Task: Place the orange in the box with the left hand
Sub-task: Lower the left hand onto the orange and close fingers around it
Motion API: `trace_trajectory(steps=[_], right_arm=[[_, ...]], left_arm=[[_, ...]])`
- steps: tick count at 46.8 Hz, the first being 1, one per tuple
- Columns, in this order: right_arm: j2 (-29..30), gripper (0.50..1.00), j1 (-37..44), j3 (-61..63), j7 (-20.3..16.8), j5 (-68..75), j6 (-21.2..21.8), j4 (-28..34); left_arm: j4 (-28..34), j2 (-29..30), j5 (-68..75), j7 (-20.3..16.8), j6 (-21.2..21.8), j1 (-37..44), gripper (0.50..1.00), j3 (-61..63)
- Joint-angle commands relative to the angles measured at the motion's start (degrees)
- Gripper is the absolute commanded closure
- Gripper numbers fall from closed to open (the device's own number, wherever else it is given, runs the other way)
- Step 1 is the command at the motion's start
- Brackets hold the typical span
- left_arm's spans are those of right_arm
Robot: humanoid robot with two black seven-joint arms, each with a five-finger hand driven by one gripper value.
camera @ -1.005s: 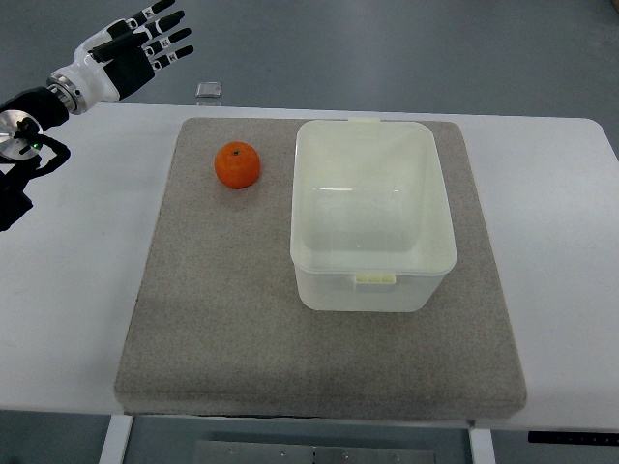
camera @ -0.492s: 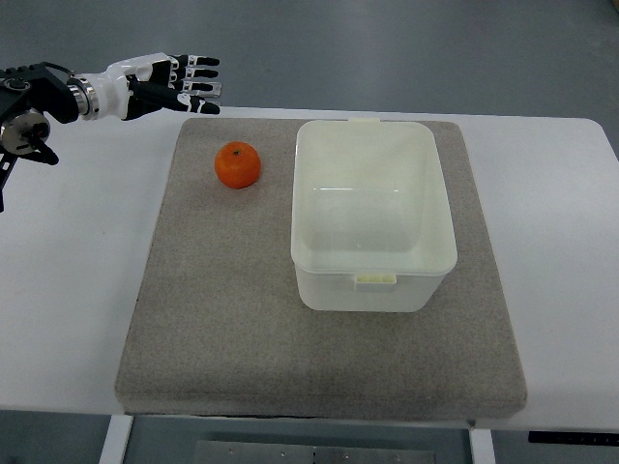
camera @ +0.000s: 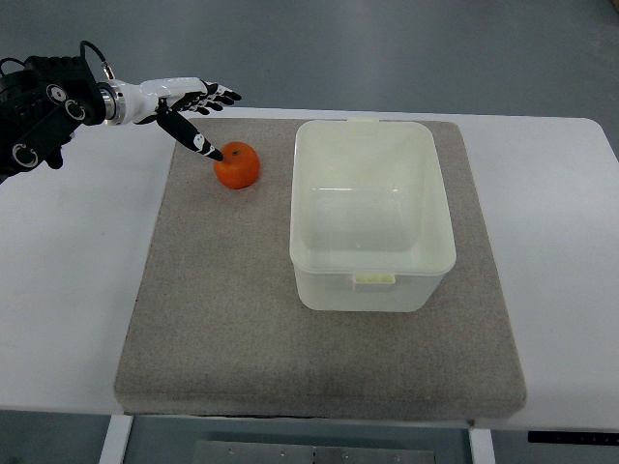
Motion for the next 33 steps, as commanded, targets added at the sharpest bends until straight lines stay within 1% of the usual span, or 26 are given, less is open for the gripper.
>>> trace_trajectory(steps=[1,13,20,33], right_arm=[[0.0,0.574,0.0,0.0,0.0,0.0,0.0,0.0],[0.0,0.574,0.0,-0.1,0.0,0.0,0.0,0.0],[0.0,0.574,0.0,0.0,0.0,0.0,0.0,0.0],[0.0,0.574,0.0,0.0,0.0,0.0,0.0,0.0]], left_arm=[[-0.9,-0.1,4.9,-0.6,1.5,0.1,0.506,0.8],[-0.8,-3.9,20.5,-0.7,2.1,0.4,0.506,0.7],[-0.6,-5.9,21.3,-0.7,3.5,0.7,0.506,0.7],[-0.1,-6.1,21.7,-0.6,5.1,0.8,0.508,0.8]])
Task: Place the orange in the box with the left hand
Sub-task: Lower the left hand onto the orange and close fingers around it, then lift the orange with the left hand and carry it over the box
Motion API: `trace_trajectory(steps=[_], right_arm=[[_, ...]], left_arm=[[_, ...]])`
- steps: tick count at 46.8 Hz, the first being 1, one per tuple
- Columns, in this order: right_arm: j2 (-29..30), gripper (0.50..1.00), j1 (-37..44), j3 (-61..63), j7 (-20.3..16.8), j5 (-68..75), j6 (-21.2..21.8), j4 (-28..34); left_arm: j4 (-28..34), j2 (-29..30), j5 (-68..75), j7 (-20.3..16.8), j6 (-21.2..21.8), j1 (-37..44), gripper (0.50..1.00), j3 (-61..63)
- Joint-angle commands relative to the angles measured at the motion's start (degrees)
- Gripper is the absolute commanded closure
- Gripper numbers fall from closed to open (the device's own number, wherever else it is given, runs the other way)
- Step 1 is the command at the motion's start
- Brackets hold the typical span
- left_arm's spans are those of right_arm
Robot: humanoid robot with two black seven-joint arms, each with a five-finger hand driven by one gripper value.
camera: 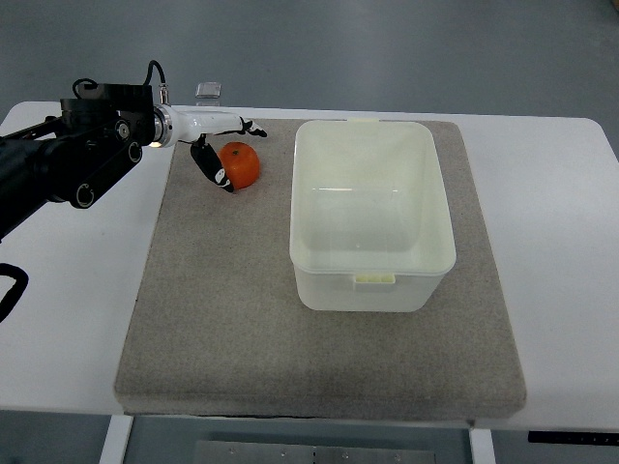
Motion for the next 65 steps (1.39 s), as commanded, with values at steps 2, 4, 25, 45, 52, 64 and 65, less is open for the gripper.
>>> trace_trajectory(steps=[2,4,25,45,52,64,65], right_arm=[[0.0,0.574,0.0,0.0,0.0,0.0,0.0,0.0],[0.0,0.574,0.0,-0.1,0.0,0.0,0.0,0.0],[0.0,0.574,0.0,0.0,-0.1,0.0,0.0,0.0],[0.0,0.574,0.0,0.0,0.0,0.0,0.0,0.0],[0.0,0.574,0.0,0.0,0.0,0.0,0.0,0.0],[0.0,0.574,0.0,0.0,0.0,0.0,0.0,0.0],[0.0,0.574,0.0,0.0,0.0,0.0,0.0,0.0]], left_arm=[[0.1,0.0,0.2,0.0,0.6,0.1,0.51,0.1],[0.1,-0.1,0.5,0.0,0.6,0.1,0.514,0.2],[0.6,-1.1,5.2,0.0,0.8,0.4,0.763,0.8],[-0.8,-0.7,6.3,0.0,0.7,-1.8,1.0,0.9],[-0.6,-0.3,5.3,0.0,-0.4,-4.9,1.0,1.0],[-4.6,4.6,3.4,-0.1,-2.9,-9.3,1.0,0.3],[-6.2,5.4,3.4,-0.1,-3.0,-9.3,1.0,0.2]])
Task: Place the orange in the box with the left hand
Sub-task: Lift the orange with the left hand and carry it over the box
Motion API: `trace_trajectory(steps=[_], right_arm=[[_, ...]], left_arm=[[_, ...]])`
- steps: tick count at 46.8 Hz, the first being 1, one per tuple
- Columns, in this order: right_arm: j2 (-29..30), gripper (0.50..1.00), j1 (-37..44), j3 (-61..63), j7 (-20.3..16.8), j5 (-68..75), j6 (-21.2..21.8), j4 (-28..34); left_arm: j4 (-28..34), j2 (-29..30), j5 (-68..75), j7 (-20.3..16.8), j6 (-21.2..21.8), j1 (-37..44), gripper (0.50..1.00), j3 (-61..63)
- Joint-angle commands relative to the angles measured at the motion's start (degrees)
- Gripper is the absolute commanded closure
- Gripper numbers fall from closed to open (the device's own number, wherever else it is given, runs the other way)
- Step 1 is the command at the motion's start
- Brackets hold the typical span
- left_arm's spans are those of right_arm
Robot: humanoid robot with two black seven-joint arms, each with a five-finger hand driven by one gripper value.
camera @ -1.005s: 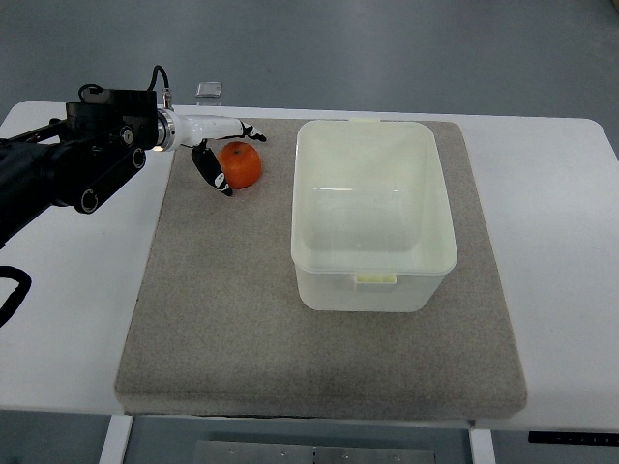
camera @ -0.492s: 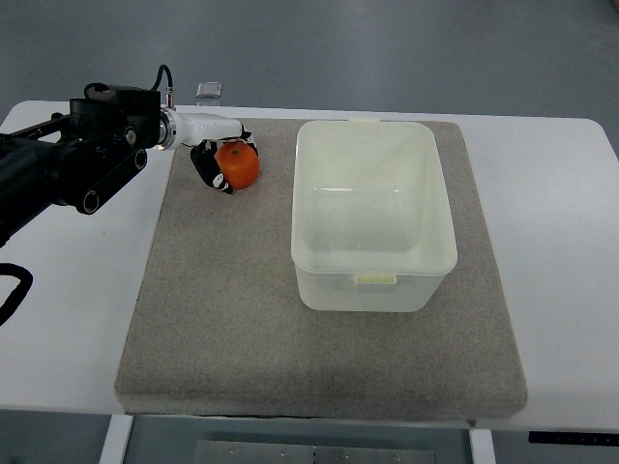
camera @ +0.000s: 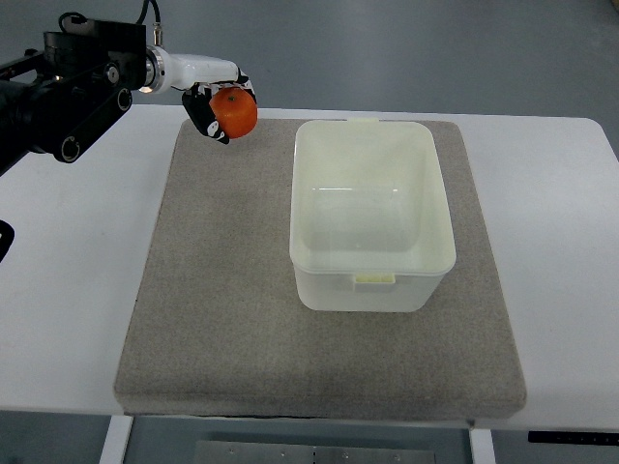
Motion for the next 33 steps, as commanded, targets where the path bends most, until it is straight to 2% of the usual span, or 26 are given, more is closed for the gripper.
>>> trace_trajectory(steps=[1,8,21,33], right_arm=[[0.0,0.574,0.0,-0.1,0.0,0.0,0.0,0.0],[0.0,0.574,0.0,-0.1,-0.1,0.0,0.0,0.0],[0.0,0.574,0.0,0.0,0.0,0.0,0.0,0.0],[0.0,0.574,0.0,0.0,-0.1,0.0,0.0,0.0]], left_arm=[[-5.3,3.1,-0.4,0.0,-0.1,-0.3,1.0,-0.5],[-14.3,7.8,-0.5,0.2,-0.1,-0.4,1.0,-0.9],[-26.3,9.7,-0.5,0.2,-0.4,-0.5,1.0,-2.8],[-36.2,8.8,-3.0,0.2,-6.4,-2.4,1.0,-2.8]])
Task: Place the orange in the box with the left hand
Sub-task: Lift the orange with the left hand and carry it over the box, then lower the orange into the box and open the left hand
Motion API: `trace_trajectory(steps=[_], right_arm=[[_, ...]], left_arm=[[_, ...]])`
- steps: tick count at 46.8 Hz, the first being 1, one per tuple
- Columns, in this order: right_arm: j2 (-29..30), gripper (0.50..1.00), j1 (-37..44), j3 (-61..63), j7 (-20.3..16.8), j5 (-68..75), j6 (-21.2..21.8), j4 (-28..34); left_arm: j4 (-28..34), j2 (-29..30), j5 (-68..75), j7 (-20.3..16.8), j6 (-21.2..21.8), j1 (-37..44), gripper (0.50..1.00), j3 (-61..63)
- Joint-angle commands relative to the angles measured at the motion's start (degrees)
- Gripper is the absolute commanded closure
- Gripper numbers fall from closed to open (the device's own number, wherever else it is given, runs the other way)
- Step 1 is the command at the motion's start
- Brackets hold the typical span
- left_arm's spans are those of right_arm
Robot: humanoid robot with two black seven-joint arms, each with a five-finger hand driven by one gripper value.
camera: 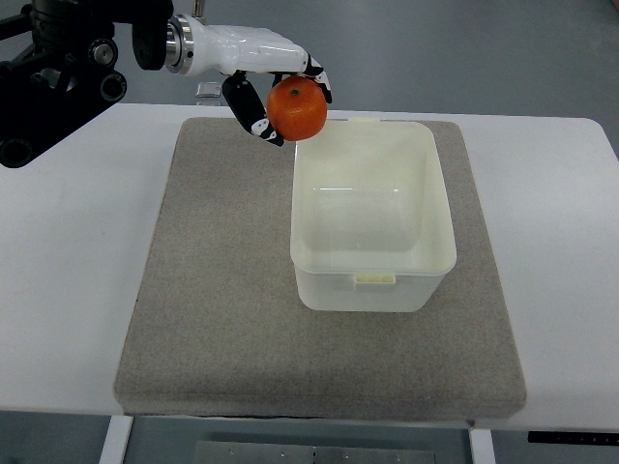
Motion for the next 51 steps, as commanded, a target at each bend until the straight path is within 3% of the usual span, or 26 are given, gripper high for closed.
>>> trace_trajectory(steps=[1,13,29,44,49,50,51], right_arm=[[0.0,0.574,0.0,0.0,0.0,0.0,0.0,0.0],[0.0,0.574,0.0,0.0,0.0,0.0,0.0,0.0],[0.0,0.574,0.0,-0.1,0.0,0.0,0.0,0.0],[0.0,0.574,0.0,-0.1,0.0,0.0,0.0,0.0],[0.0,0.574,0.0,0.0,0.0,0.0,0.0,0.0],[0.0,0.574,0.0,-0.1,0.0,0.0,0.0,0.0],[0.0,0.574,0.0,0.0,0.0,0.0,0.0,0.0]], left_arm=[[-1.9,-0.7,-0.7,0.0,-1.4,-1.3,1.0,0.3],[-2.4,-7.1,0.0,0.3,-1.5,-2.6,1.0,2.6],[1.6,-13.7,5.8,1.1,-1.0,-1.8,1.0,6.2],[6.1,-16.3,10.7,1.4,-0.5,-0.3,1.0,7.5],[6.4,-16.7,11.1,1.4,1.7,0.7,1.0,7.5],[6.4,-16.7,11.1,1.4,2.4,0.8,0.997,7.5],[6.4,-16.8,11.1,1.4,2.9,0.9,0.946,7.5]])
